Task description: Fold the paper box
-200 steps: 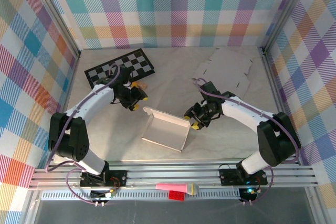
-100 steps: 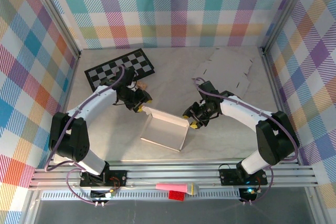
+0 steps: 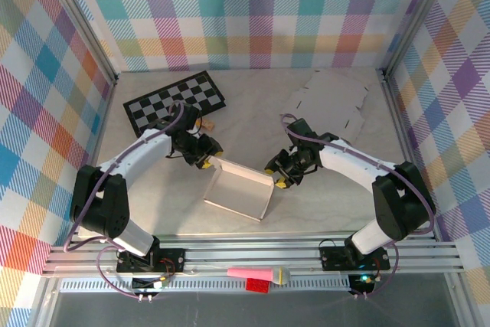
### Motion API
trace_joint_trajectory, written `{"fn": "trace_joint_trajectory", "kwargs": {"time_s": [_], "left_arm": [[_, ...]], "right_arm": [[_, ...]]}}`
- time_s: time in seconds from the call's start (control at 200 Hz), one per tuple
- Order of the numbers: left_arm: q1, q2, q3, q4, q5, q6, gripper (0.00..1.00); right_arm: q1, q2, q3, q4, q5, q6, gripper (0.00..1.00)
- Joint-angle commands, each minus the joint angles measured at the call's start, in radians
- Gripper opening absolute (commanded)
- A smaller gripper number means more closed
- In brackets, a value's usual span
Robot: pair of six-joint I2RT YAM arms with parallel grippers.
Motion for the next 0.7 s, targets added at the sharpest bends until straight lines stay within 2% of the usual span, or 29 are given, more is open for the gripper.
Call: {"fn": "trace_joint_trajectory", "kwargs": {"time_s": [0.0,0.365,0.695], "left_arm": [[-0.019,-0.041,-0.025,0.026,0.017,-0.045,0.41],[-0.034,-0.050,-0.037,0.051,0.011,-0.058,0.29],[-0.037,-0.058,-0.068,0.098,-0.013,-0.061,0.26]], "right_arm": [[0.009,0.016,0.023,0.033,-0.014,0.035,0.44],[0.020,0.036,0.046,0.066,-0.026,0.079,0.42],[0.019,0.101,0.133,0.067,-0.015,0.069,0.33]]}}
